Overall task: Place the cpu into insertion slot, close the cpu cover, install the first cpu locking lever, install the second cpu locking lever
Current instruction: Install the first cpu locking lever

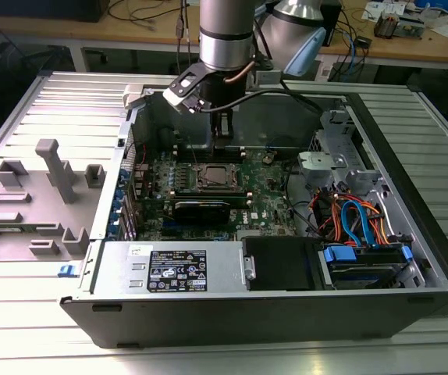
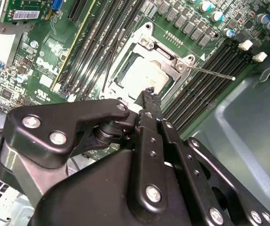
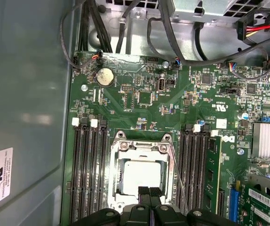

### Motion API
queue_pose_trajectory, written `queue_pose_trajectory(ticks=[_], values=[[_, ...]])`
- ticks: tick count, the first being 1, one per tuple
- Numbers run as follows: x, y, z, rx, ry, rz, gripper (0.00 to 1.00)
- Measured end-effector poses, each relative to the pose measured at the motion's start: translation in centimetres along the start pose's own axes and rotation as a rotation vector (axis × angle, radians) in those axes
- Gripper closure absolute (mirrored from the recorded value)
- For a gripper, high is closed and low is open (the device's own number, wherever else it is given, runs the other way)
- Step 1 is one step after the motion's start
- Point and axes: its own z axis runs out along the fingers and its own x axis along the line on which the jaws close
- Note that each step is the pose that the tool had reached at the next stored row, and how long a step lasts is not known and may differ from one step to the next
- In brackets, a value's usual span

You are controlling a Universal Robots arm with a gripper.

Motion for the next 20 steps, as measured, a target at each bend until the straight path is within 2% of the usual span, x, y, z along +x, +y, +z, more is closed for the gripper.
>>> queue_pose_trajectory(ticks=[4,8,10,12,13,17,19,20], values=[[0.0,0.01,0.0,-0.0017,0.0001,-0.022,0.89],[0.0,0.0,0.0,-0.0081,-0.0002,-0.104,0.89],[0.0,0.0,0.0,-0.0131,-0.0004,-0.168,0.89],[0.0,0.0,0.0,-0.0161,-0.0005,-0.205,0.89],[0.0,0.0,0.0,-0.0195,-0.0006,-0.248,0.89],[0.0,0.0,0.0,-0.0262,-0.0008,-0.334,0.89],[0.0,0.0,0.0,-0.0321,-0.0011,-0.409,0.89],[0.0,0.0,0.0,-0.0338,-0.0011,-0.43,0.89]])
